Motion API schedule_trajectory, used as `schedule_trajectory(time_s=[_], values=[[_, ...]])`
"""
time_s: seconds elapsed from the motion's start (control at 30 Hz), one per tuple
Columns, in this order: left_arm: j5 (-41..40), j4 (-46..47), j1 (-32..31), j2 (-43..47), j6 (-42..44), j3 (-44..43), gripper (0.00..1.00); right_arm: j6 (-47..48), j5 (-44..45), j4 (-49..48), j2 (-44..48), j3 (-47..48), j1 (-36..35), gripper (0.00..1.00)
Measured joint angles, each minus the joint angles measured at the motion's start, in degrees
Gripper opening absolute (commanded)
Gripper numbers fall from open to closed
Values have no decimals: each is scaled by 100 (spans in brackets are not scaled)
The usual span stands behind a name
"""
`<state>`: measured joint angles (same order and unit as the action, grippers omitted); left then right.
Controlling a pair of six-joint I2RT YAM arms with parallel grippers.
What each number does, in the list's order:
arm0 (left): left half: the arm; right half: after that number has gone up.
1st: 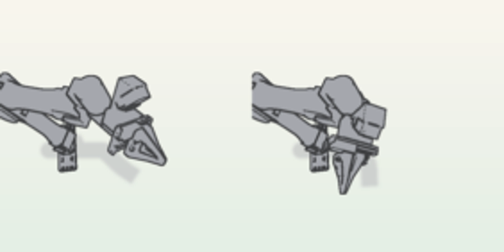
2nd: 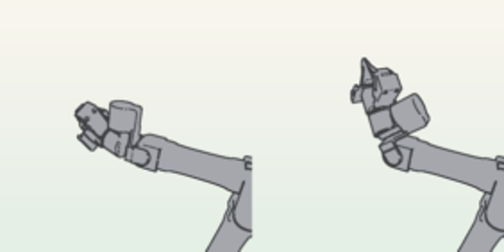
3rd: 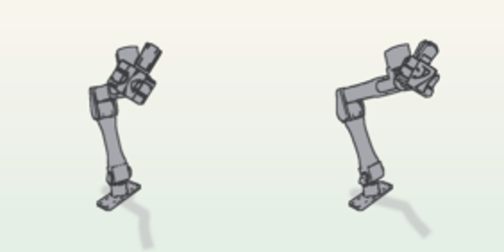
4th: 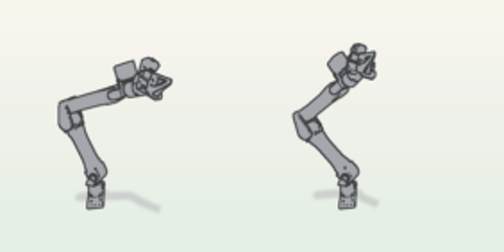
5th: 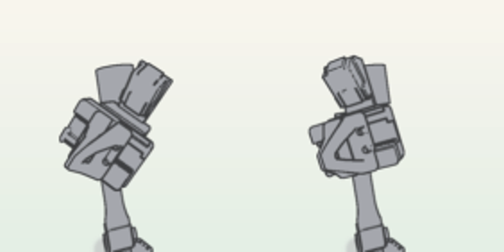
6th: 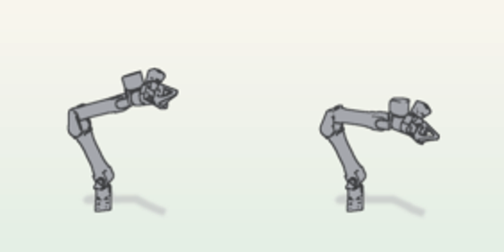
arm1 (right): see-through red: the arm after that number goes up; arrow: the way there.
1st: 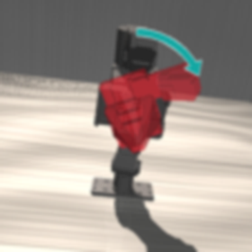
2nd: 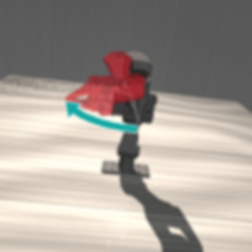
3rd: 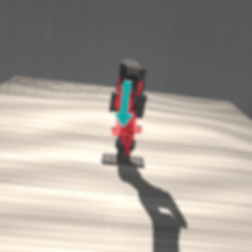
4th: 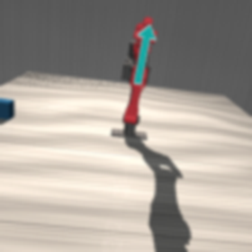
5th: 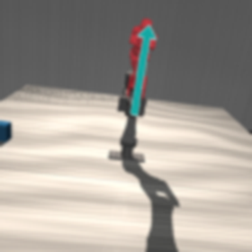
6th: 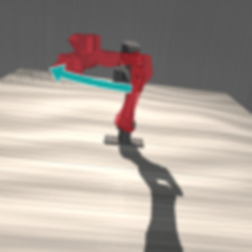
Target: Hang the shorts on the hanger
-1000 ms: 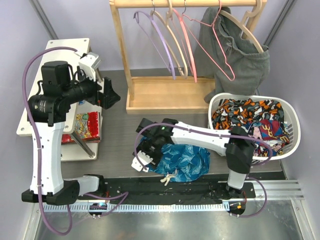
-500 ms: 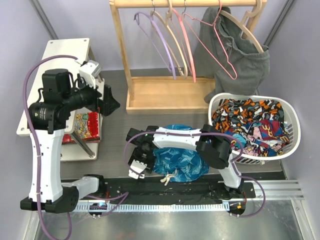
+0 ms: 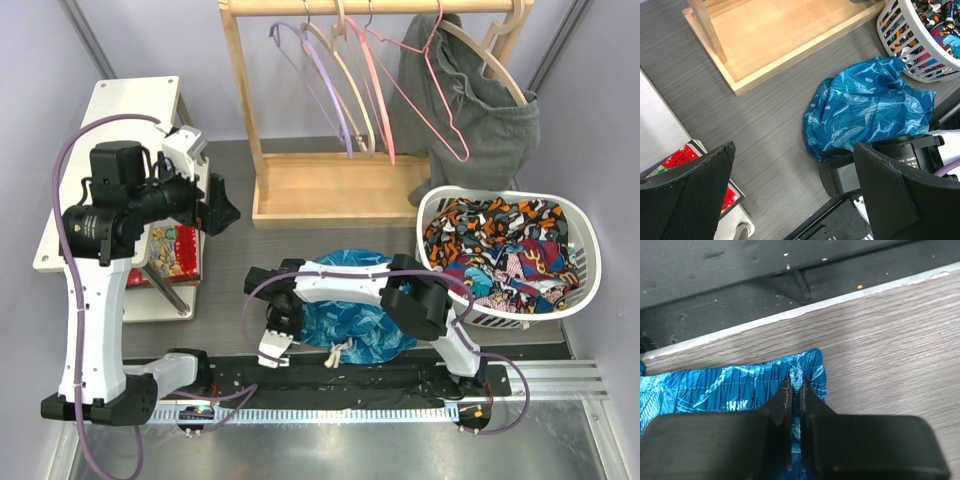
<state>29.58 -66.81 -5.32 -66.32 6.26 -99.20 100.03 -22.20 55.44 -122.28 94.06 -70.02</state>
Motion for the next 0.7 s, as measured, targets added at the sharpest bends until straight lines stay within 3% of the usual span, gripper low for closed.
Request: schedule_trajectory(time_s=[0.2,0.4,0.57,0.7], values=[[-2,55,0,7,-33,28,100,-748,173,133,15,175,7,1],[-131,673,0,192,-494,557,100,-2389,-116,146,590,868,647,1],[-188,1410,4,376,-874,1029,99,-3768,-136,-310,1996,1193,1705,1],[-57,1786,7,437,-872,1322,96,-4319,-109,-492,3171,986,2251,1]])
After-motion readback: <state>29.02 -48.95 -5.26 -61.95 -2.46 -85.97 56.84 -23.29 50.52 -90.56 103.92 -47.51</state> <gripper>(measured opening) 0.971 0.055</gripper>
